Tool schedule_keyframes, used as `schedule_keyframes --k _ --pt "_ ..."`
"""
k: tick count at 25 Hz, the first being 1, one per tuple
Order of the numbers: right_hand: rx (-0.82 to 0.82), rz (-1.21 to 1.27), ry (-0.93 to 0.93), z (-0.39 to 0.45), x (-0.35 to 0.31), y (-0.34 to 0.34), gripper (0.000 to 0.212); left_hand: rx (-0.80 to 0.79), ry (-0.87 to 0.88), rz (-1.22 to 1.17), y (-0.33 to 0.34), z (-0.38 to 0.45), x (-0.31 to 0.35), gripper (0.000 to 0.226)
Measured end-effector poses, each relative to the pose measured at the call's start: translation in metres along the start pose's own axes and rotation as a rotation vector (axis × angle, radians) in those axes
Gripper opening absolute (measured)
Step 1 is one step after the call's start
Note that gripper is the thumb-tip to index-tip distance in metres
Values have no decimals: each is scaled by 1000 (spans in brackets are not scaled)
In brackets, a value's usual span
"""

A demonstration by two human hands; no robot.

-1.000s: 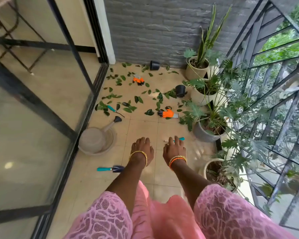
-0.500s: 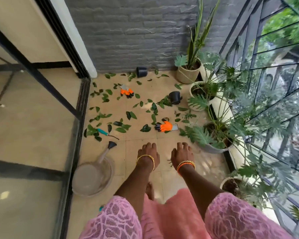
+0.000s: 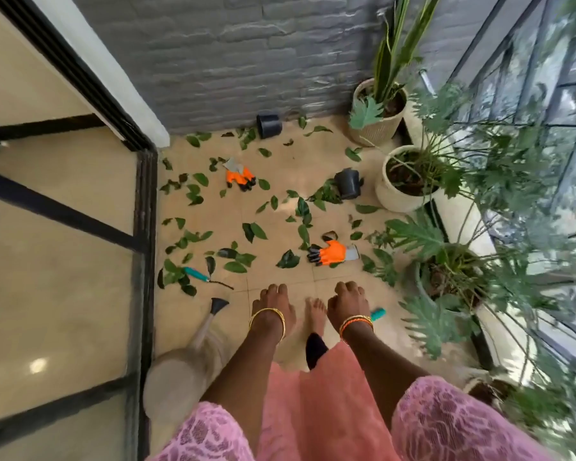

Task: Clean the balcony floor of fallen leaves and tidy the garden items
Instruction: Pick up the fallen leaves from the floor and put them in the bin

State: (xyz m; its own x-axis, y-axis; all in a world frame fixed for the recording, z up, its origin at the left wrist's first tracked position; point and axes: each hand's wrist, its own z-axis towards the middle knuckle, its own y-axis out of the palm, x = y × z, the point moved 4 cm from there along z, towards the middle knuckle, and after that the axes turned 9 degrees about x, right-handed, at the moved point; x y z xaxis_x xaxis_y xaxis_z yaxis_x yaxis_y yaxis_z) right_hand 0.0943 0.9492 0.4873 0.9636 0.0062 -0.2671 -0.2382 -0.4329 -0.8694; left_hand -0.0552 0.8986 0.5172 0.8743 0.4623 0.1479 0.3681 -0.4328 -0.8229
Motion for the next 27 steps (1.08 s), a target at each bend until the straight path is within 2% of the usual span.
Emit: schedule_keyframes --k 4,8,12,18,23,27 --pt "-112 16 25 83 -17 37 39 -83 -52 -41 15 75 -10 51" --pt "-201 17 28 166 -28 106 43 -153 -85 -67 58 159 -33 52" --pt "-197 24 42 262 -25 209 43 -214 -82 -31 137 260 -66 51" --pt "-265 -147 -173 357 -12 378 56 -254 -37 26 264 393 -105 47" --pt "-218 -238 -336 394 -8 449 72 -245 -105 -60 321 449 -138 44" --pt "-158 -228 -364 403 -3 462 65 -221 -150 -155 334 454 -148 44"
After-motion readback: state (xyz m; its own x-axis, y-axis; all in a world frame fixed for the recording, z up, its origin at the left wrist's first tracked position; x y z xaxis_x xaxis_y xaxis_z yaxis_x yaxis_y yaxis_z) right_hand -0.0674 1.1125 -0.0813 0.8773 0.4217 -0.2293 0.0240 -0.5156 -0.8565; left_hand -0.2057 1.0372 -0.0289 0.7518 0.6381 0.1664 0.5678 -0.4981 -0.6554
